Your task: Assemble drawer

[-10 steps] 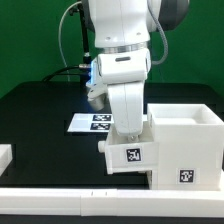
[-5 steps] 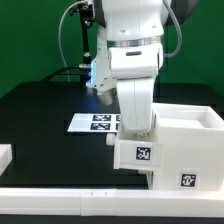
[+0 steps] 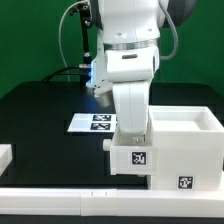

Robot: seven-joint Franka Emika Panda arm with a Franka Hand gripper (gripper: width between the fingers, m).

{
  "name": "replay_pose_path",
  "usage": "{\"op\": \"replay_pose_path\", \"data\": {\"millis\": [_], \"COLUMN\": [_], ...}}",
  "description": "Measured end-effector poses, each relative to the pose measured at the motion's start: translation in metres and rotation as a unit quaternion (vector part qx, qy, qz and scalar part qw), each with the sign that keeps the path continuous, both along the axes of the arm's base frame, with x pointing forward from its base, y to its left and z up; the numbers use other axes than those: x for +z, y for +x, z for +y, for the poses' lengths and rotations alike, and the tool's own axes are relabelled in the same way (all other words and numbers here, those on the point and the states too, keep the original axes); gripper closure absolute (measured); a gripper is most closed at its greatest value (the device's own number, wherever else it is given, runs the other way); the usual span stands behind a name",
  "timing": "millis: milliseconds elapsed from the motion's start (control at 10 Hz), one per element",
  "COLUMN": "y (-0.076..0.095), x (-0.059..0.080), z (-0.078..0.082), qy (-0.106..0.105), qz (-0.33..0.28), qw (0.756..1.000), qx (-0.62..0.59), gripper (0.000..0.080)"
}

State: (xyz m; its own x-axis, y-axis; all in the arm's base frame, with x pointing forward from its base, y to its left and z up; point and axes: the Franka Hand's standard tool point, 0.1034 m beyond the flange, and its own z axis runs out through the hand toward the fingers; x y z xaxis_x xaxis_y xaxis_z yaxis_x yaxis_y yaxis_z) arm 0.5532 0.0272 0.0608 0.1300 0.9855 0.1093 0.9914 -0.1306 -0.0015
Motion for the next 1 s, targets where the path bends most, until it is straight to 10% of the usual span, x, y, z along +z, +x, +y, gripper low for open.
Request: {"op": "replay_pose_path", "data": {"millis": [500,1000], "y": [0.025,0.022], "x": [0.054,0.032], "z": [-0.015,-0.077], "qy": [-0.021,-0.007], "qz": [-0.003,0.02], "qw": [1.0,0.999], "qx": [0.007,0.044], "gripper": [0.0153,0.0151]}}
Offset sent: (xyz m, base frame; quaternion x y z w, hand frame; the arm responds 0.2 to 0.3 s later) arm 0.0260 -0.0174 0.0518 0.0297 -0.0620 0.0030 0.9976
